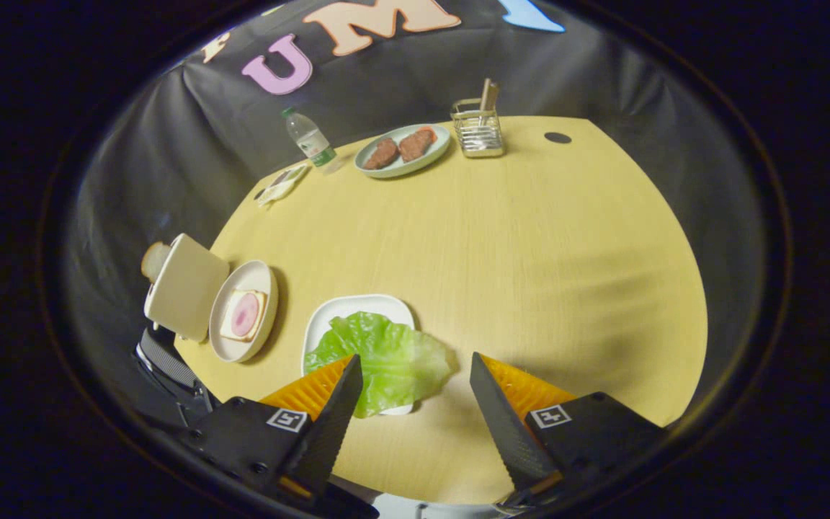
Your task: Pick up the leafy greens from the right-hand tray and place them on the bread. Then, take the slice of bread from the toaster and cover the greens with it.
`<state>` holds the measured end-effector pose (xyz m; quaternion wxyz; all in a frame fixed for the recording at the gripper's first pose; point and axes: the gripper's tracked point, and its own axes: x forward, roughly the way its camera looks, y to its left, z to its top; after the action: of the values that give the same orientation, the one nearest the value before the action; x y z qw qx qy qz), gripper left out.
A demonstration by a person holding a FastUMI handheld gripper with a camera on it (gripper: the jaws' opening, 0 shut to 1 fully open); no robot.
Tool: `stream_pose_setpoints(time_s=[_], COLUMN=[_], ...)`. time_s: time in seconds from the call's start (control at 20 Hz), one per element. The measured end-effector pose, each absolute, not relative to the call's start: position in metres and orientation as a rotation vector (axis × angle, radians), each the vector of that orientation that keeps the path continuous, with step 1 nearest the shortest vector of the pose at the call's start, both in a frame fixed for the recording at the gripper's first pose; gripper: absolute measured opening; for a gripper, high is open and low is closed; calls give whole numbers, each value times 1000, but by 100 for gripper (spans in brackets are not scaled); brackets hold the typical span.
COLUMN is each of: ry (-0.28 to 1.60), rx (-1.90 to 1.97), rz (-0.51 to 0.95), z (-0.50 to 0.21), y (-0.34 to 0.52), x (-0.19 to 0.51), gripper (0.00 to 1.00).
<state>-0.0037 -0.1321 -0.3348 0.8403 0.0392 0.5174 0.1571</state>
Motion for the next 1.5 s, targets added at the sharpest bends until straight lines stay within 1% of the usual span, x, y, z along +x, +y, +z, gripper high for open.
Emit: stream_pose_setpoints(time_s=[0.2,0.5,0.9,1.0,1.05,1.1,1.5], ry=[1165,1203,1212,1201,1204,1200,1166], rx=[59,61,120,105,87,98,166], rz=[346,365,356,363,334,333,293], z=[-360,-378,-377,-375,-375,-370,-338], y=[-136,-131,-118,-118,-122,-120,-116], x=[-7,-11,-15,-16,-17,-17,-22], gripper=[95,94,21,20,20,4,4])
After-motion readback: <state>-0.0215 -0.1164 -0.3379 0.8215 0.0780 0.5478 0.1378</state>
